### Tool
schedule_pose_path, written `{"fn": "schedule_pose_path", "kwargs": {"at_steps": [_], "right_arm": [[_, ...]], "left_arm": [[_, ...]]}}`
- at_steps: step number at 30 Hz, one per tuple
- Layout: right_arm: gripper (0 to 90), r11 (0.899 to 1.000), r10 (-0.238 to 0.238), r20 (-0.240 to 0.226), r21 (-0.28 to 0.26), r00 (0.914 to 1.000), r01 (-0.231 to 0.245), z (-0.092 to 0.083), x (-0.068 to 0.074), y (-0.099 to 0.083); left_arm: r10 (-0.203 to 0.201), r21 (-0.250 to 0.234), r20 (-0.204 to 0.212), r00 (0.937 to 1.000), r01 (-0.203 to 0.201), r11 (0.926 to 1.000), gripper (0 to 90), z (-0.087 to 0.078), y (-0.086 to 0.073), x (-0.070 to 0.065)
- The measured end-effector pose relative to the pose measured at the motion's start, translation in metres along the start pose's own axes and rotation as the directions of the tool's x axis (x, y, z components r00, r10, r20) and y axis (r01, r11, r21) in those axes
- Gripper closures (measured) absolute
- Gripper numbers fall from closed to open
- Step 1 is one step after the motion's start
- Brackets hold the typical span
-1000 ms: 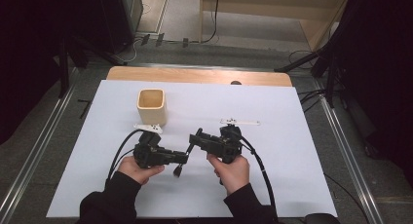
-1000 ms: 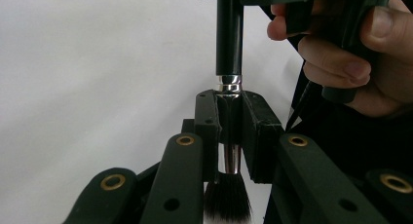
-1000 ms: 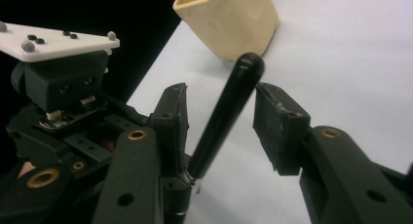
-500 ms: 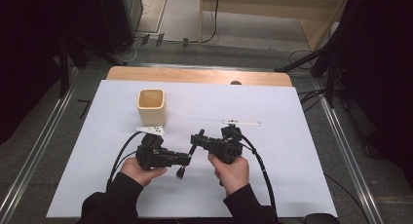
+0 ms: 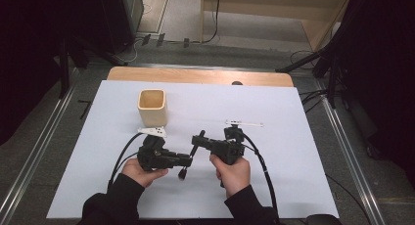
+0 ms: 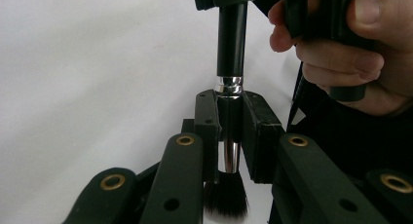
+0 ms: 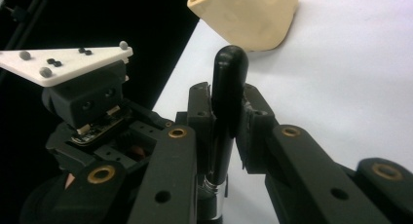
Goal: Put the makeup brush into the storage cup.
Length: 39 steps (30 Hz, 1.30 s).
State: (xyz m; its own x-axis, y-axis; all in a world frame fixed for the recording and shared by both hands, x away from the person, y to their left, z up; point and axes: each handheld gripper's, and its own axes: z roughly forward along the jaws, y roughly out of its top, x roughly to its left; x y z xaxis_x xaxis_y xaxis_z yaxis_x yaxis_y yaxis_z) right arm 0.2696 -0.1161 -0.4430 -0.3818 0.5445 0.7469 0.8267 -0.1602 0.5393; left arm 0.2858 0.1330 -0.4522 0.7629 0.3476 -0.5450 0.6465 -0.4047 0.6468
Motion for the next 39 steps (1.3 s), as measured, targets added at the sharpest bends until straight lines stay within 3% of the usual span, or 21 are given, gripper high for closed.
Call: {"fn": "schedule_pose_path", "kwargs": {"at_steps": [22,27,33,39], "right_arm": [[79.7,1.0,0.021,-0.041,0.0,0.9989,-0.021,-0.0007,-0.003,-0.0004],[79.8,1.0,0.015,-0.043,0.005,0.999,-0.015,0.0004,-0.0025,-0.001],[79.7,1.0,-0.012,-0.057,0.004,0.9983,0.012,0.0004,-0.0021,-0.0017],[79.7,0.998,-0.047,-0.089,0.025,0.9949,0.049,-0.0017,-0.0034,-0.0003]], "left_arm": [[0.009,-0.016,0.015,0.9998,-0.009,0.9998,76.2,-0.0011,-0.001,0.0014],[-0.001,-0.003,0.039,0.9992,0.001,1.0,64.8,-0.0001,-0.001,0.0026],[0.026,0.02,0.046,0.9986,-0.027,0.9994,49.4,-0.0012,-0.0009,0.0009],[0.049,0.031,0.075,0.9959,-0.052,0.9982,44.1,-0.0043,-0.0016,0.0004]]}}
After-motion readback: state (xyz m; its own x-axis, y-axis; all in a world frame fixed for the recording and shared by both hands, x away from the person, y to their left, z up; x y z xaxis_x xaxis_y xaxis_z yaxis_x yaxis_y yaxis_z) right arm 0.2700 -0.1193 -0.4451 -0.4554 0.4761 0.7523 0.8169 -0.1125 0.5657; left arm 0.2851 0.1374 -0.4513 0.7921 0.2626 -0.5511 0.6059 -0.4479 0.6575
